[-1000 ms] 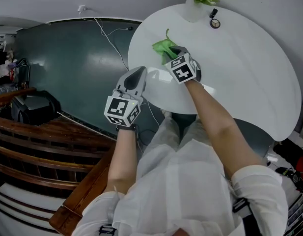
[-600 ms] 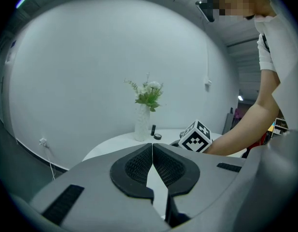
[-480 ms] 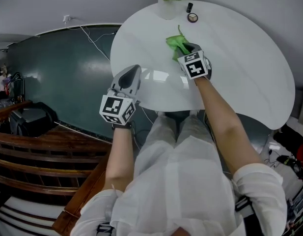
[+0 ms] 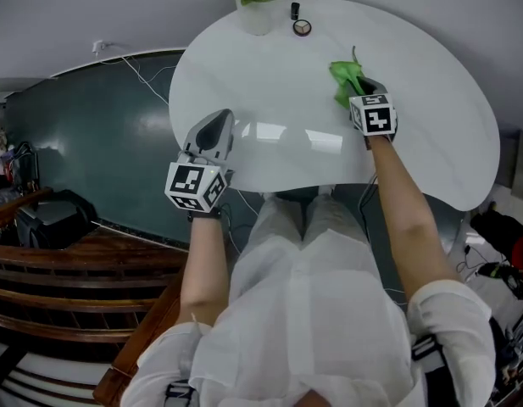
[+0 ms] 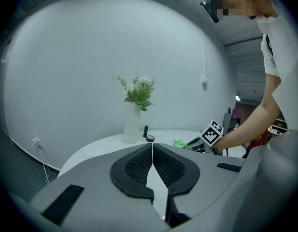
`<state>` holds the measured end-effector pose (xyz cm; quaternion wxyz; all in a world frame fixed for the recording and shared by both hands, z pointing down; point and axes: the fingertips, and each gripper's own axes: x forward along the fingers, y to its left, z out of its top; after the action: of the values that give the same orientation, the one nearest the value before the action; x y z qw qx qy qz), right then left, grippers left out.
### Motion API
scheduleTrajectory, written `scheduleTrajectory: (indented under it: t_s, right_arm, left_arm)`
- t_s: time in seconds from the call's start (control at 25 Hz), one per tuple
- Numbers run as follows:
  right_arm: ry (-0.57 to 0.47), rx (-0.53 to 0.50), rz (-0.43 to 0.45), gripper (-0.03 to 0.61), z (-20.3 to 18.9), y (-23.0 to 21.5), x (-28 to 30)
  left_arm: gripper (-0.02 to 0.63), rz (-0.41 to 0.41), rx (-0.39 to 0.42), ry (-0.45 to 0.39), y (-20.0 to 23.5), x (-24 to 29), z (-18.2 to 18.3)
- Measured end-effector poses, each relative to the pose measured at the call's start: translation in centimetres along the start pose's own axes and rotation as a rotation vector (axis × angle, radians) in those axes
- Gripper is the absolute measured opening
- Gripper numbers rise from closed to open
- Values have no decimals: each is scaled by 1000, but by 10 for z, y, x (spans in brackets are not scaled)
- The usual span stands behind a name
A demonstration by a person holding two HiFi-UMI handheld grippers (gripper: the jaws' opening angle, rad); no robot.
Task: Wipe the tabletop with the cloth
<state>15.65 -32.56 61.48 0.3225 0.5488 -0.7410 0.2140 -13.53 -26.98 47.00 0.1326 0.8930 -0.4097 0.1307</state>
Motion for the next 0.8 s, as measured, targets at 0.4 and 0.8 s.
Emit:
scheduleTrajectory:
  t_s: [0.4,0.8]
  right_arm:
    - [25,123,-134,83,-68,-48,-54]
    - [23,167,-145,82,-71,21,-59]
  left_arm:
    - [18,31,4,6,6,-3,0]
    - [18,53,-13,23,20,-28,-14]
